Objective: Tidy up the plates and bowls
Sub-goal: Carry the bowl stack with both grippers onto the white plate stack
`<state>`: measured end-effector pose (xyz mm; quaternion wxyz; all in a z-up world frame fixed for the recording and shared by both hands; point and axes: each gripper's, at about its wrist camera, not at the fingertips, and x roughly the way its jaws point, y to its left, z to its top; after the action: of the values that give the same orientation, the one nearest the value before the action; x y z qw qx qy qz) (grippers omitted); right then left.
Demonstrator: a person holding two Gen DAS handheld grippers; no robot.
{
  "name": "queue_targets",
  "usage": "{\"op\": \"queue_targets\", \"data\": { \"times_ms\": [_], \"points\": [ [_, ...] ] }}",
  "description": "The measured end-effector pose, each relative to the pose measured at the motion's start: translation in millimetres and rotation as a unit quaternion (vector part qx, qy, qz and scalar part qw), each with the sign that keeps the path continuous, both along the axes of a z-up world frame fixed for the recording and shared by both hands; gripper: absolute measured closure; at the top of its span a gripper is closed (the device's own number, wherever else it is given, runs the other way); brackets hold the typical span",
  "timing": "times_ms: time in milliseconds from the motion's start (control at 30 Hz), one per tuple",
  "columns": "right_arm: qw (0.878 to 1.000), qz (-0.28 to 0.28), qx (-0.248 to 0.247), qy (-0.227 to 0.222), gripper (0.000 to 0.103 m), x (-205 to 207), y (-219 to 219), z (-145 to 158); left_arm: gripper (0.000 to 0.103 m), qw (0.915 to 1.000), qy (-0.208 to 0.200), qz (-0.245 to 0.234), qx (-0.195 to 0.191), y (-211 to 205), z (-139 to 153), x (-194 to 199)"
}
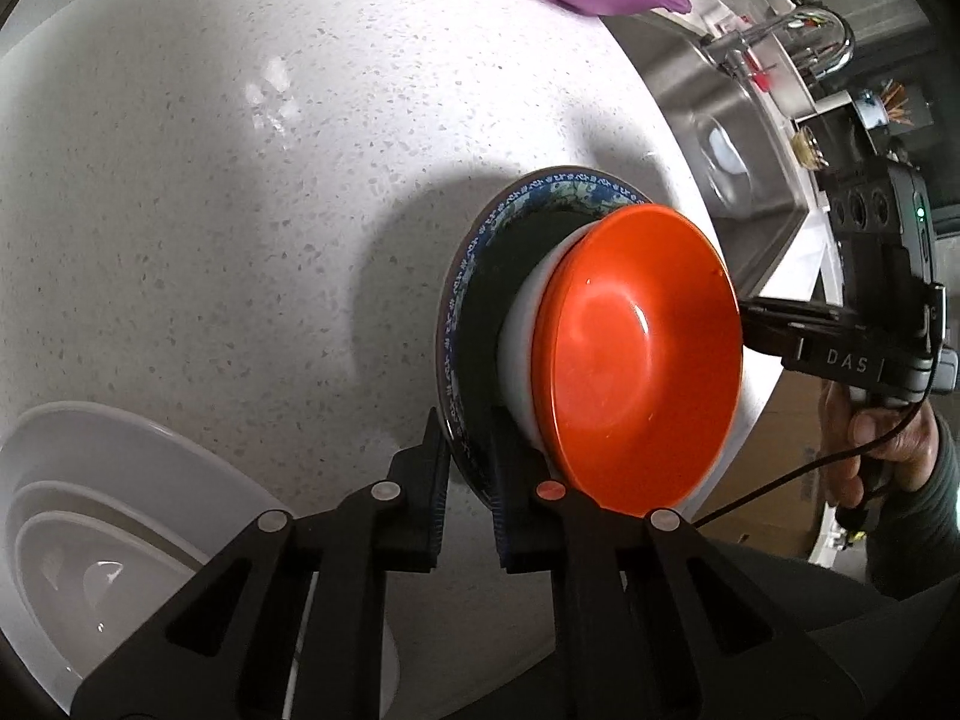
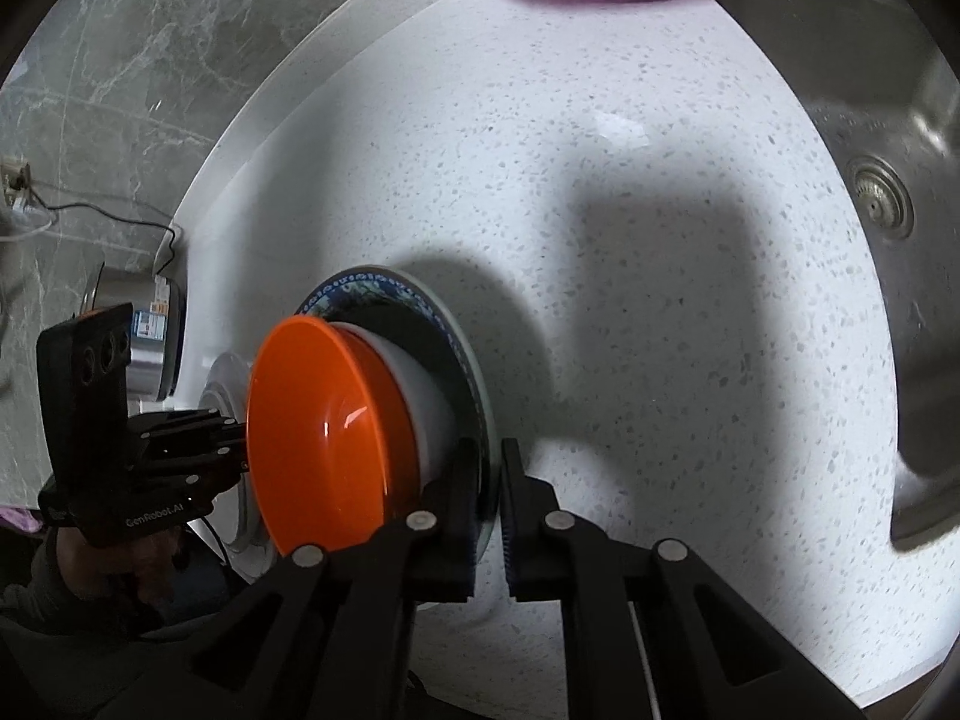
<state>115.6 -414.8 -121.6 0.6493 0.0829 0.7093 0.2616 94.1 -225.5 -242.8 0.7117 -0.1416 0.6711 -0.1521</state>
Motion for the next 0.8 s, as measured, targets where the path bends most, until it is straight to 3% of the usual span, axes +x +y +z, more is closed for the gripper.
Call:
{"op": "queue_targets", "data": {
  "times_ms": [433,800],
  "points": [
    [1.0,-0.014,-0.004,0.008,0.093,6.6,-3.7,9.8,0.095,0.9998,0.005,0.013,-0.014,0.6,10.0,4.5],
    [1.0,0.022,0.009,-0.002,0.093,7.4,21.3,41.5,0.095,0.9987,-0.018,0.046,-0.013,25.4,47.4,-10.6]
  ]
}}
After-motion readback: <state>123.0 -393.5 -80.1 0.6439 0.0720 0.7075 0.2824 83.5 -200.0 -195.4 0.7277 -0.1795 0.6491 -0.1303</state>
